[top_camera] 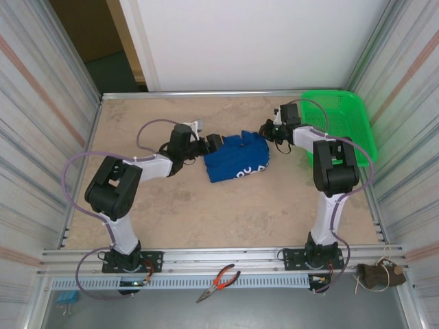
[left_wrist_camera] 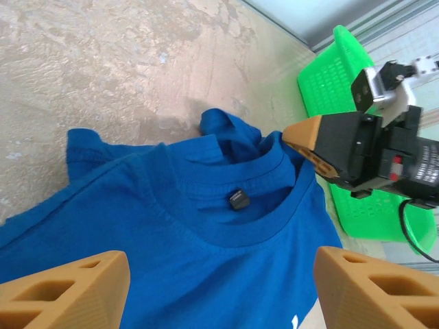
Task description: Fold the inside-out t-shirt
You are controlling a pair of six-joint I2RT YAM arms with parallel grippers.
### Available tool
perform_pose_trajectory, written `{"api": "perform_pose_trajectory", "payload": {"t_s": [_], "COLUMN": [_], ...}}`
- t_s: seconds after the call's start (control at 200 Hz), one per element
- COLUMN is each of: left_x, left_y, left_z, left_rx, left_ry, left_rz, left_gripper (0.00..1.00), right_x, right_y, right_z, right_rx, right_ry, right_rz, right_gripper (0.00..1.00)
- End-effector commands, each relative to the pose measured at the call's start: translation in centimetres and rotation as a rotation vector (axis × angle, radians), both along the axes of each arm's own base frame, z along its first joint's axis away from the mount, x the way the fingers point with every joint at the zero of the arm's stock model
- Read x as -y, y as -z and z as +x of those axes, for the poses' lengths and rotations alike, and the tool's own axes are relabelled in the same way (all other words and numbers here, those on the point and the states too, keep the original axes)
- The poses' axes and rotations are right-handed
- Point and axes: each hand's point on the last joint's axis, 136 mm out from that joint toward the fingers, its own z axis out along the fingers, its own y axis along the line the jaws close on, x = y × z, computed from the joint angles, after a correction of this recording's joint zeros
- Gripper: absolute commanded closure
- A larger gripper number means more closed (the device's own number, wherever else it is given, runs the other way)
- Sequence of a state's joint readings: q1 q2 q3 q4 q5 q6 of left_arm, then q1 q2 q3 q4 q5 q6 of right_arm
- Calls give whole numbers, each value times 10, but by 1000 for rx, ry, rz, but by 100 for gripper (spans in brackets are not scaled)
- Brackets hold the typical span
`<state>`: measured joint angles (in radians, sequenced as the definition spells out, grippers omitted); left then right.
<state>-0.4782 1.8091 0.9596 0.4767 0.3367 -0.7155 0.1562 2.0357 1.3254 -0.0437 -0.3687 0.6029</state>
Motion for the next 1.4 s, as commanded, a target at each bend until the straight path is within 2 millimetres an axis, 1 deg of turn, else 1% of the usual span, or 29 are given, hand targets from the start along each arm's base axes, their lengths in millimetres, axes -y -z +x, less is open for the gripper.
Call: {"api": "perform_pose_trajectory", "payload": {"t_s": [0.0, 0.01, 0.04, 0.055, 0.08, 0.125, 0.185, 0.205, 0.261, 0.331, 0.386, 0.446, 0.506, 0.576, 0.631, 0.736, 0.817, 0.872, 0.892, 0.922, 0.982, 1.087, 1.202, 1.262, 1.297, 1.348, 1.393], "left_x": [-3, -4, -5, -6, -8, -12, -18, -20, -27, -37, -43, -47, -51, -54, -50, -36, -20, -11, -7, -2, 9, 29, 47, 53, 55, 56, 55], "left_y": [5, 5, 5, 4, 5, 5, 6, 7, 9, 18, 25, 30, 37, 44, 50, 59, 61, 65, 68, 71, 75, 68, 61, 60, 59, 58, 56], "left_z": [-1, -1, -2, -2, -2, -3, -4, -5, -7, -11, -13, -16, -18, -19, -20, -20, -18, -15, -15, -14, -12, -11, -10, -10, -8, -6, -4], "left_rx": [4, 5, 4, 3, 1, -2, -14, -21, -35, -67, -84, -89, -97, -106, -115, -126, -115, -137, -149, -162, -170, -133, -120, -118, -113, -110, -103], "left_ry": [-22, -23, -27, -29, -37, -49, -71, -77, -94, -118, -126, -123, -123, -123, -95, -23, 33, 64, 79, 97, 120, 150, 176, 180, 175, 167, 153], "left_rz": [15, 16, 20, 22, 29, 40, 63, 75, 111, 172, 209, 235, 266, 286, 283, 253, 182, 138, 124, 104, 68, 26, 4, -4, -14, -29, -33], "left_gripper": [29, 29, 28, 29, 29, 28, 28, 28, 27, 26, 26, 26, 25, 24, 24, 22, 21, 21, 17, 14, 10, 11, 18, 26, 33, 46, 62], "right_x": [12, 12, 12, 13, 13, 14, 17, 19, 20, 16, 7, -5, -16, -25, -27, -23, -13, -7, -5, -1, 3, 6, 5, 4, 4, 3, 1], "right_y": [20, 20, 17, 13, 6, -10, -31, -38, -54, -63, -65, -62, -57, -43, -31, -7, 12, 23, 27, 31, 38, 43, 43, 42, 42, 40, 38], "right_z": [7, 7, 4, 3, 0, -5, -16, -20, -33, -51, -65, -78, -86, -88, -85, -78, -77, -78, -78, -79, -81, -84, -86, -86, -86, -86, -86], "right_rx": [-51, -52, -50, -43, -30, -2, 31, 43, 64, 70, 66, 61, 56, 31, 7, -39, -80, -114, -123, -135, -154, -168, -171, -170, -169, -168, -166], "right_ry": [78, 77, 73, 73, 70, 63, 56, 55, 48, 28, 2, -24, -47, -59, -54, -34, -5, 11, 21, 32, 50, 59, 58, 56, 56, 55, 52], "right_rz": [1, 3, 2, 1, 2, 0, -12, -16, -22, -16, -8, -11, -15, -16, -6, -24, -44, -37, -35, -32, -20, -16, -10, -7, -6, -4, 4], "right_gripper": [99, 96, 83, 76, 67, 58, 56, 54, 53, 54, 56, 57, 59, 63, 67, 73, 75, 77, 78, 78, 79, 80, 80, 80, 80, 80, 80]}}
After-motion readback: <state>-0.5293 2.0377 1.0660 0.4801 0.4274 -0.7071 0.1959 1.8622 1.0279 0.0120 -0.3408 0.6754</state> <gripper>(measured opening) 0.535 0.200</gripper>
